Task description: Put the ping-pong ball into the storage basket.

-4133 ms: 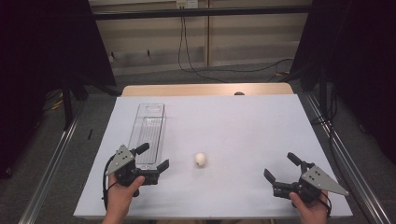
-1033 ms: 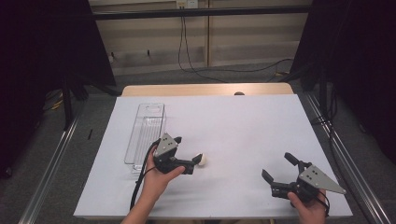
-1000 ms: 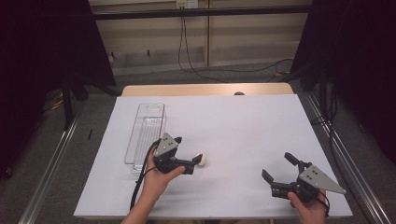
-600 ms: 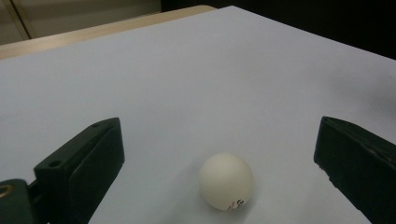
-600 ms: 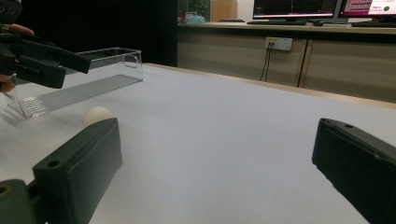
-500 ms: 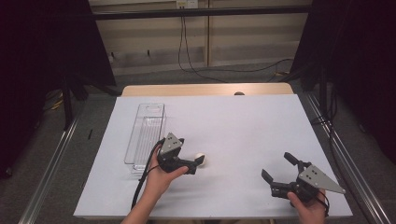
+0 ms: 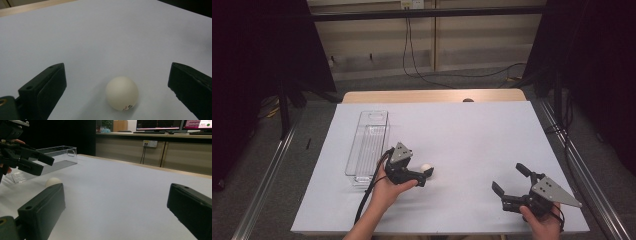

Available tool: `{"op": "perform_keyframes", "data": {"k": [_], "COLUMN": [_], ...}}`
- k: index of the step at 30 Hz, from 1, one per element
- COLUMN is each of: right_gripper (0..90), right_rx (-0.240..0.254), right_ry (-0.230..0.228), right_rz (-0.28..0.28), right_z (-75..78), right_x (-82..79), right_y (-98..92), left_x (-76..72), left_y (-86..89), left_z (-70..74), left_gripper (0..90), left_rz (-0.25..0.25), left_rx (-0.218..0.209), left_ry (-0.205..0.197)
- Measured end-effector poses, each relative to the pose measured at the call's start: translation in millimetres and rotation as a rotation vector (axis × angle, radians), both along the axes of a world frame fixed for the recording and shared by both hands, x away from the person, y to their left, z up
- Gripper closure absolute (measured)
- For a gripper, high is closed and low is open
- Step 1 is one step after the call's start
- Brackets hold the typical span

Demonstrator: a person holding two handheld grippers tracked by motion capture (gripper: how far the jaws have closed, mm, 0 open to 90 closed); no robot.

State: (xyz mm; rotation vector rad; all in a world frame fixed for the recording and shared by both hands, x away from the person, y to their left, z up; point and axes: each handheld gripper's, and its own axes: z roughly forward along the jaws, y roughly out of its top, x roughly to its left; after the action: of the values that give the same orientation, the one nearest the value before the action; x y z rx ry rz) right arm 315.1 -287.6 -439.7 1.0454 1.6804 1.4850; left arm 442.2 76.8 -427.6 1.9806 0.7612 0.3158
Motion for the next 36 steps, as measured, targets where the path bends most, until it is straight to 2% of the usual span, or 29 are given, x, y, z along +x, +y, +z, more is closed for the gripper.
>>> {"op": "perform_keyframes", "data": {"k": [9, 13, 19, 20, 21, 23, 27, 35, 36], "right_gripper": [1.2, 1.2, 1.2, 1.2, 1.2, 1.2, 1.2, 1.2, 1.2], "right_rx": [-0.001, 0.001, 0.004, 0.004, 0.003, 0.005, 0.004, 0.003, 0.003], "right_ry": [-0.002, -0.001, -0.002, -0.004, -0.001, -0.002, 0.000, -0.008, -0.003], "right_rz": [-0.001, 0.000, -0.003, -0.002, 0.004, -0.002, 0.001, -0.004, 0.003], "right_z": [0.1, 0.2, 0.4, 0.3, 0.5, 0.6, 0.7, 0.7, 0.8], "right_x": [0.1, 0.2, 0.1, 0.3, 0.1, 0.1, 0.1, 0.3, 0.2], "right_y": [0.1, 0.3, 0.3, 0.3, -0.1, 0.2, 0.5, 0.3, -0.2], "left_x": [2.7, 3.1, 4.0, 4.1, 4.5, 5.0, 5.4, 7.6, 7.9], "left_y": [-2.5, -3.6, -5.4, -5.5, -6.4, -6.6, -8.6, -11.6, -12.6], "left_z": [0.1, 0.8, -0.8, -0.5, -1.3, -1.4, -2.4, -4.9, -6.0], "left_gripper": [3.4, 4.0, 4.0, 3.9, 4.0, 4.0, 4.2, 6.4, 7.7], "left_rz": [-0.005, -0.015, -0.013, -0.012, -0.018, -0.018, -0.003, -0.015, -0.019], "left_rx": [0.011, 0.036, 0.031, 0.049, 0.046, 0.054, 0.059, 0.093, 0.108], "left_ry": [0.017, 0.020, 0.038, 0.039, 0.050, 0.047, 0.058, 0.078, 0.082]}}
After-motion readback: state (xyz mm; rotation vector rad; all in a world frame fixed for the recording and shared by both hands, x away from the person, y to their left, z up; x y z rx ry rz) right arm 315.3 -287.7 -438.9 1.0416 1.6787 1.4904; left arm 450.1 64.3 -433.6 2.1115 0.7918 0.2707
